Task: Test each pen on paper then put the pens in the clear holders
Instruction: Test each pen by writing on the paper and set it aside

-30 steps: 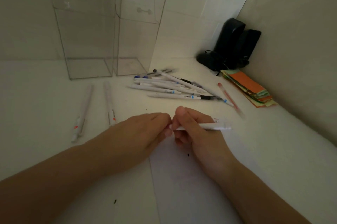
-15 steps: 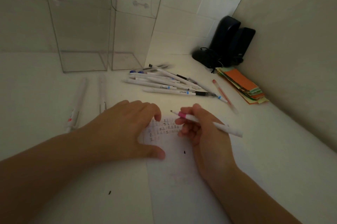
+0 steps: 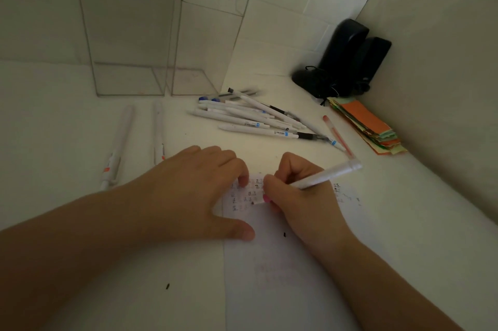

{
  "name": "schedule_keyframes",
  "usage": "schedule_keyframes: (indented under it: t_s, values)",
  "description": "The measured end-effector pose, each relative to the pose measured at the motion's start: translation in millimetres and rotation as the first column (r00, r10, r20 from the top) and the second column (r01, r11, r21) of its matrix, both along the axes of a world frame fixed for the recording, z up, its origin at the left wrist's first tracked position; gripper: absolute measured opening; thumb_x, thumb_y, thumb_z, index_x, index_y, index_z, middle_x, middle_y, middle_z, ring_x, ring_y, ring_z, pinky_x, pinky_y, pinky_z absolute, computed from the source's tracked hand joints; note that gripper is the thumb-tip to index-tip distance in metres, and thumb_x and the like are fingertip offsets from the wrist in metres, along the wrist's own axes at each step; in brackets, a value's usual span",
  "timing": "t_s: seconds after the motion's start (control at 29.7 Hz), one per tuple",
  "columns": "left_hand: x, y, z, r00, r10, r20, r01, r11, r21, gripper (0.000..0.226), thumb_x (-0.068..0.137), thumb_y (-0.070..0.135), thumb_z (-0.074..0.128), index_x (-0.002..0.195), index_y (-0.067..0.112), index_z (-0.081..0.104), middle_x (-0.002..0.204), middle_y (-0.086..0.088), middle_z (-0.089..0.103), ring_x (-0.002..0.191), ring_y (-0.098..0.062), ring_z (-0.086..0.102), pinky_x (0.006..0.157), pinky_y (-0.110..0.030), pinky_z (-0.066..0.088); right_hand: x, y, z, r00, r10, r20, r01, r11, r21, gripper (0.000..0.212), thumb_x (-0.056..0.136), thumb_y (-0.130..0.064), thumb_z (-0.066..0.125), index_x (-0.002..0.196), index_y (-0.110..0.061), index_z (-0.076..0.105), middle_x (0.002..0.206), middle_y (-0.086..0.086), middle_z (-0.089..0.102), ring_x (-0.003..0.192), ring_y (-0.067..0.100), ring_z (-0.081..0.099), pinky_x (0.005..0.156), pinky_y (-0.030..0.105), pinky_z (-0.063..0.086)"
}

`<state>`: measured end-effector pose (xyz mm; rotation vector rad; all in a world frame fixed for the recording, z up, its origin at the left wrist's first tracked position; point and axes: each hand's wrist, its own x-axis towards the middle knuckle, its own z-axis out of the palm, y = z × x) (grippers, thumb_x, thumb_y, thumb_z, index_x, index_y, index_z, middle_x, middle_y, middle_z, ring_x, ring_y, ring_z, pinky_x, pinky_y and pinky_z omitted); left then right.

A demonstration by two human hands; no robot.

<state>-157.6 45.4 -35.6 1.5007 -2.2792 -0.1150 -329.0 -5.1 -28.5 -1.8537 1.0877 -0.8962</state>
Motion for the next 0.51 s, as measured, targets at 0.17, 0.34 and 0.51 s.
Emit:
schedule_keyframes:
  t_s: [0.17,0.34,0.51]
  values:
    - [-4.7,1.8,-4.5,0.996,-0.075,0.042,0.076,0.997,-0.02,0.048,0.072,0.065,0.042,0.099,0.026,0.051,0.086,0.013,0.046,0.078,-0.004,0.034,0.068,-0.021,0.027,2.1,0.6,-1.9,1.0,0.027,0.015,-0.027,0.999,-0.025,0.029,0.075,-0.004,0.063,0.061,0.008,0.041,0.055,0.029,0.046,0.045,0.019,0.038,0.039,0.02,0.031]
    - [-0.5,-5.5,-7.5,0.999,-0.018,-0.048,0.022,0.996,0.09,0.063,0.06,0.08,0.03,0.105,0.038,0.043,0.081,0.028,0.031,0.081,0.003,0.033,0.074,-0.012,0.027,1.2,-0.7,-0.6,0.998,0.048,-0.036,-0.05,0.998,-0.045,0.027,0.075,0.001,0.06,0.06,0.009,0.039,0.053,0.027,0.042,0.045,0.016,0.033,0.038,0.019,0.027]
    - [-1.9,-5.1,-7.0,0.998,-0.028,-0.053,0.033,0.995,0.097,0.064,0.055,0.082,0.028,0.103,0.042,0.04,0.082,0.028,0.032,0.09,0.007,0.033,0.075,-0.01,0.026,-1.5,2.0,-2.4,0.995,0.095,-0.037,-0.098,0.992,-0.081,0.025,0.067,-0.009,0.056,0.056,0.003,0.037,0.046,0.005,0.036,0.042,0.009,0.03,0.038,0.016,0.025]
